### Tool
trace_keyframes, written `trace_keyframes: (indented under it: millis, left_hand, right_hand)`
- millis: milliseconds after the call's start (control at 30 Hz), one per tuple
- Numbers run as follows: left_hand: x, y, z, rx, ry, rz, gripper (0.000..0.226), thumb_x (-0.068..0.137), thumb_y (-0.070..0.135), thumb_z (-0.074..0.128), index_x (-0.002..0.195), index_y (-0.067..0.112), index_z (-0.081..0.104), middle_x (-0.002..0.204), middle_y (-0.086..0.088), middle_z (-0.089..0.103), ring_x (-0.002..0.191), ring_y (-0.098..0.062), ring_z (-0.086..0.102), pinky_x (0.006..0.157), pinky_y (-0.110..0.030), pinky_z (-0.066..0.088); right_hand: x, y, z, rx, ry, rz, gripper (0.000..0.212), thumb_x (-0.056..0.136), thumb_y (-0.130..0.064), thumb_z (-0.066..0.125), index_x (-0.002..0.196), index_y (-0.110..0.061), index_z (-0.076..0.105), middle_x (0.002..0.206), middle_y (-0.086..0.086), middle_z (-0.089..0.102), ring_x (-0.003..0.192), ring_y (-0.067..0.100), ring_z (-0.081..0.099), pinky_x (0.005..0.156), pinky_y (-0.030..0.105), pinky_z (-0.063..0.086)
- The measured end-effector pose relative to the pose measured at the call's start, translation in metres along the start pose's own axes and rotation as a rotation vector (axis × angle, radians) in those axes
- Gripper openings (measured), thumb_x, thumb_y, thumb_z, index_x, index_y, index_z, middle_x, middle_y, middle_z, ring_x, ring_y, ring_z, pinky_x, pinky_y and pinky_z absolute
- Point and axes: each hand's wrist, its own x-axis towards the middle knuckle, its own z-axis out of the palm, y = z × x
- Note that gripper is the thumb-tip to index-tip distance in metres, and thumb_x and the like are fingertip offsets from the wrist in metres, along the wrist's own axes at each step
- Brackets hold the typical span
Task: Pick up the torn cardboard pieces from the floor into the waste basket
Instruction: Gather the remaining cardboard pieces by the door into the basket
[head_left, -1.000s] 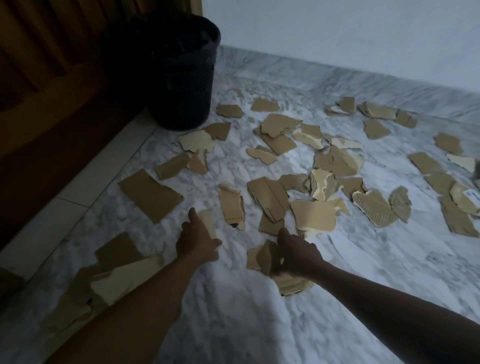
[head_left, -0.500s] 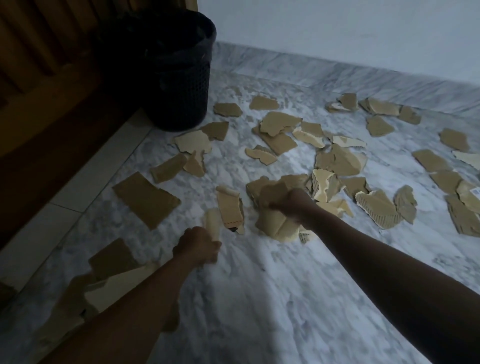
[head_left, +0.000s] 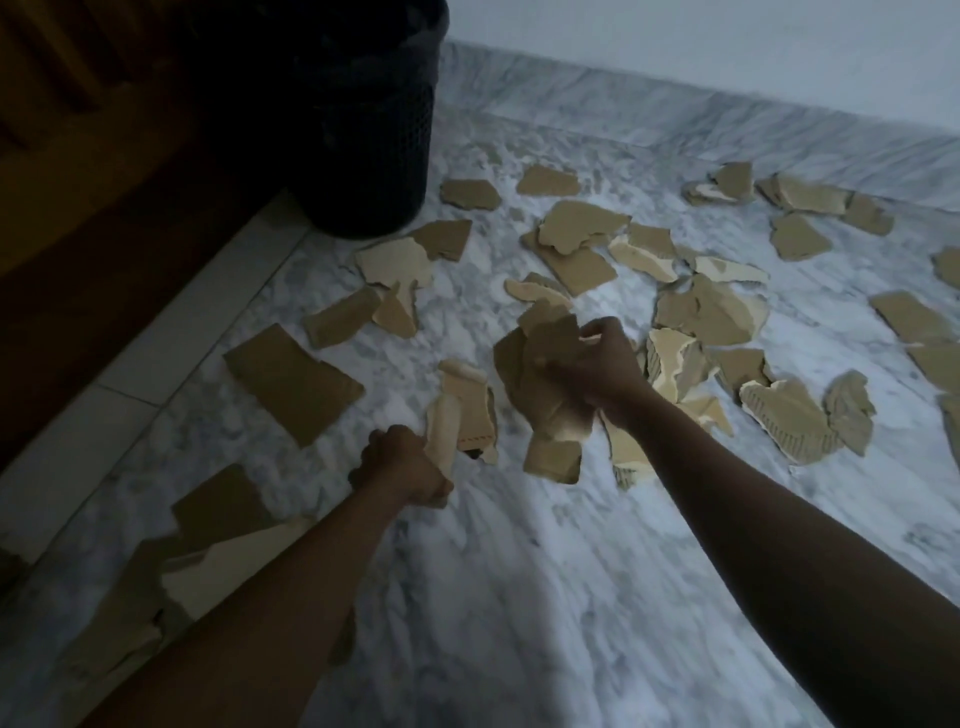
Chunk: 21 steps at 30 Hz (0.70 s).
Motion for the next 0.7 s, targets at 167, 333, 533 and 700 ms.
trace_keyframes:
  millis: [167, 333, 533, 700]
  left_hand:
    - [0.003, 0.001, -0.006, 0.064, -0.061, -0.005, 0.114, 0.041, 0.063, 0.083, 0.138, 0.014, 0.047, 0.142, -0.01, 0.045, 0.126, -0.031, 0.049, 0.101, -0.047, 0.046]
    - [-0.002, 0.007, -0.002, -0.133, 0.06, 0.099, 0.075, 0.077, 0.057, 0.069, 0.133, 0.013, 0.048, 0.133, -0.01, 0.054, 0.122, -0.032, 0.052, 0.102, -0.052, 0.041]
    - [-0.009, 0.054, -0.003, -0.128, 0.175, 0.126, 0.075, 0.091, 0.06, 0.05, 0.142, 0.006, 0.039, 0.142, -0.016, 0.036, 0.129, -0.037, 0.038, 0.105, -0.054, 0.037]
    - [-0.005, 0.076, 0.003, 0.05, 0.14, 0.131, 0.097, 0.079, 0.055, 0.07, 0.148, 0.007, 0.02, 0.143, -0.015, 0.023, 0.127, -0.036, 0.029, 0.1, -0.045, 0.038]
  right_hand:
    - [-0.011, -0.002, -0.021, 0.118, -0.155, 0.273, 0.047, 0.081, -0.041, 0.078, 0.113, -0.013, 0.059, 0.105, 0.005, 0.066, 0.088, 0.019, 0.065, 0.069, 0.034, 0.057]
    - [-0.042, 0.026, 0.02, -0.518, -0.173, 0.265, 0.074, 0.077, -0.052, 0.071, 0.132, -0.007, 0.05, 0.135, 0.015, 0.048, 0.126, 0.036, 0.048, 0.103, 0.043, 0.044]
    - [-0.059, 0.021, 0.028, -0.477, -0.145, 0.173, 0.054, 0.082, -0.031, 0.071, 0.124, -0.002, 0.053, 0.112, 0.011, 0.061, 0.101, 0.025, 0.061, 0.068, 0.029, 0.045]
    - [-0.061, 0.019, 0.007, -0.452, -0.244, 0.15, 0.058, 0.08, -0.021, 0.077, 0.126, -0.007, 0.044, 0.109, 0.01, 0.059, 0.094, 0.025, 0.059, 0.07, 0.035, 0.051]
